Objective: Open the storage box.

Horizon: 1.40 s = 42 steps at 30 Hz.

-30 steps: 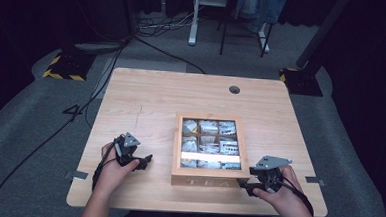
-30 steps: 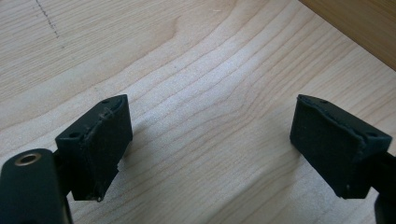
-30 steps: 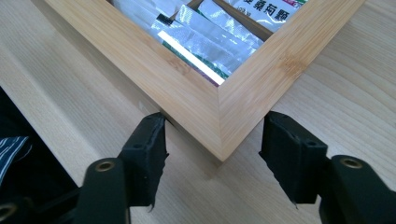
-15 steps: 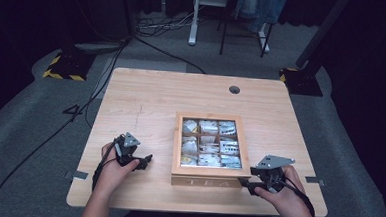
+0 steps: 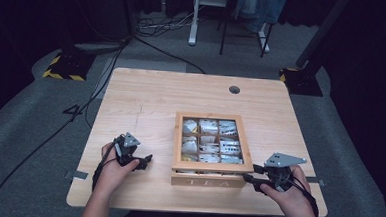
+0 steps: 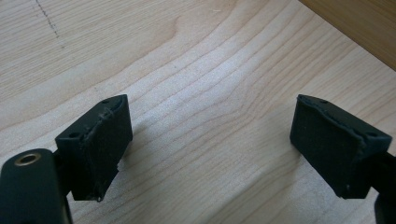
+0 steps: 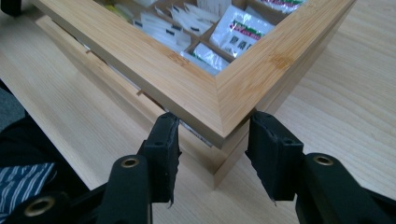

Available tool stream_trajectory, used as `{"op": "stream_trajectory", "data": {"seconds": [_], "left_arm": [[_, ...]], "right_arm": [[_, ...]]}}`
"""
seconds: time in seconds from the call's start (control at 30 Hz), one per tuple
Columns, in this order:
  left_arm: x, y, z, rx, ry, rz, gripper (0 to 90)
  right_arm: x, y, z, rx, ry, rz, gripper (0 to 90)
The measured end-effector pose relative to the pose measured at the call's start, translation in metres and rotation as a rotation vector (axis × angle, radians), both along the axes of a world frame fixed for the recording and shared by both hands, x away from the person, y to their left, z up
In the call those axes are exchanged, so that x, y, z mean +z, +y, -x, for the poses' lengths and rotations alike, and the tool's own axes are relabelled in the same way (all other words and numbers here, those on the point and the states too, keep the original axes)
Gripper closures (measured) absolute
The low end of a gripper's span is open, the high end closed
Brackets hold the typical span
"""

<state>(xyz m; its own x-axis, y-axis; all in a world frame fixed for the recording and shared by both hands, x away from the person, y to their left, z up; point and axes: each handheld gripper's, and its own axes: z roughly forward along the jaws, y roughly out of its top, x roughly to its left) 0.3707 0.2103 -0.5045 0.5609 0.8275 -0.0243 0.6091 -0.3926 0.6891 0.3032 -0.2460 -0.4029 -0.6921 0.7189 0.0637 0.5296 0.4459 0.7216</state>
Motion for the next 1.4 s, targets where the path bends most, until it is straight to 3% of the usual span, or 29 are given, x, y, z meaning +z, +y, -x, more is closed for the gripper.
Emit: {"op": "stream_trajectory", "data": {"seconds": [0.17,0.4,1.07,1.4], "left_arm": [[0.0,0.0,0.0,0.0,0.0,0.0,13.6],[0.0,0.0,-0.001,0.002,0.004,0.001,13.5],[0.0,-0.001,-0.001,0.005,0.003,-0.001,13.7],[0.0,-0.001,-0.001,0.004,0.004,0.0,13.6]], "right_arm": [[0.008,-0.004,0.0,-0.017,-0.04,-0.052,61.0],[0.012,-0.007,-0.002,-0.026,-0.053,-0.105,62.5],[0.029,-0.005,-0.023,-0.051,-0.107,-0.163,66.7],[0.043,0.01,-0.031,-0.034,-0.16,-0.161,67.5]]}}
